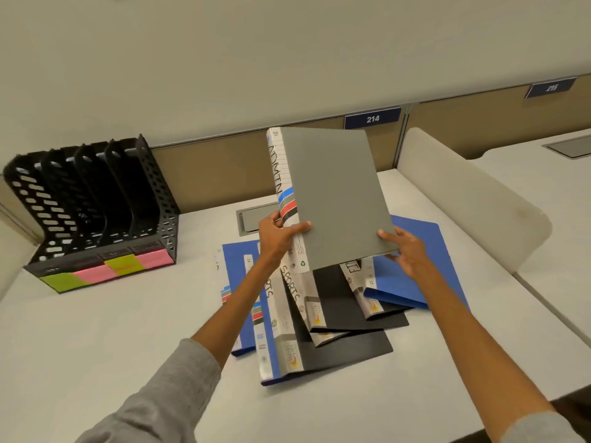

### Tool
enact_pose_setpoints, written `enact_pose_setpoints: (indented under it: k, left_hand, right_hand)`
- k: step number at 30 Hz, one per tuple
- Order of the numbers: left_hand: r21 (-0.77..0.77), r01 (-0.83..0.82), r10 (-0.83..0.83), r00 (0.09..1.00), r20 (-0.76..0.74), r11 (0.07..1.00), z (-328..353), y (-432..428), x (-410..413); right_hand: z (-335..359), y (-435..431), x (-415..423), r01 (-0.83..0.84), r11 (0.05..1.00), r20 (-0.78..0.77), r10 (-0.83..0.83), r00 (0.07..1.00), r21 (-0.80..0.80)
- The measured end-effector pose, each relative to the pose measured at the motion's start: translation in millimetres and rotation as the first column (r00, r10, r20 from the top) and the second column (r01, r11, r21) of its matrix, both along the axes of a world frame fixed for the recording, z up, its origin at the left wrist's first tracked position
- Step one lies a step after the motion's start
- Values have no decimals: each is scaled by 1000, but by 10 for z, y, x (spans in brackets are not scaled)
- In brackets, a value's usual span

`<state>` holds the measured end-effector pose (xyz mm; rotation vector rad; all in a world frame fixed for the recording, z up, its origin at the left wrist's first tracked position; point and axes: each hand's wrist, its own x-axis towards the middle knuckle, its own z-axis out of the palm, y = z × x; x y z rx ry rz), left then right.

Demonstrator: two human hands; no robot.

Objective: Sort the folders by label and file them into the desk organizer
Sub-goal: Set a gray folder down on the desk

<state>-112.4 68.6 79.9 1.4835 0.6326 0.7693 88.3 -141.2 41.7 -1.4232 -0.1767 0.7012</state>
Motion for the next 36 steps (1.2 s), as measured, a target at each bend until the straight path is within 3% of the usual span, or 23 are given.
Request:
enact_pose_setpoints:
  k: [7,16,20,25,36]
  left_hand:
    - [94,-85,90,994,-57,992,28,383,-1159]
    - [235,-261,302,940,-160,936,120,891,-2481]
    - [205,-337,381,893,-240,919,37,1145,-2935]
    - [163,-442,471,813,-342,882,-193,1325,-3400]
    - [211,-519,550,681,-484,829,-495,1456,-4214]
  right_hand:
    - [79,694,-1106,-72,936,298,182,937,-344]
    - [-67,1593,-2394,-187,888,316,336,887,-419]
    - [-137,1964,-2707,-201,797,321,441,838,-570]
    - [-351,2283,-3023,-305,829,291,471,833,-468]
    - [-717,2758,-3714,-440,771,252,589,768,-460]
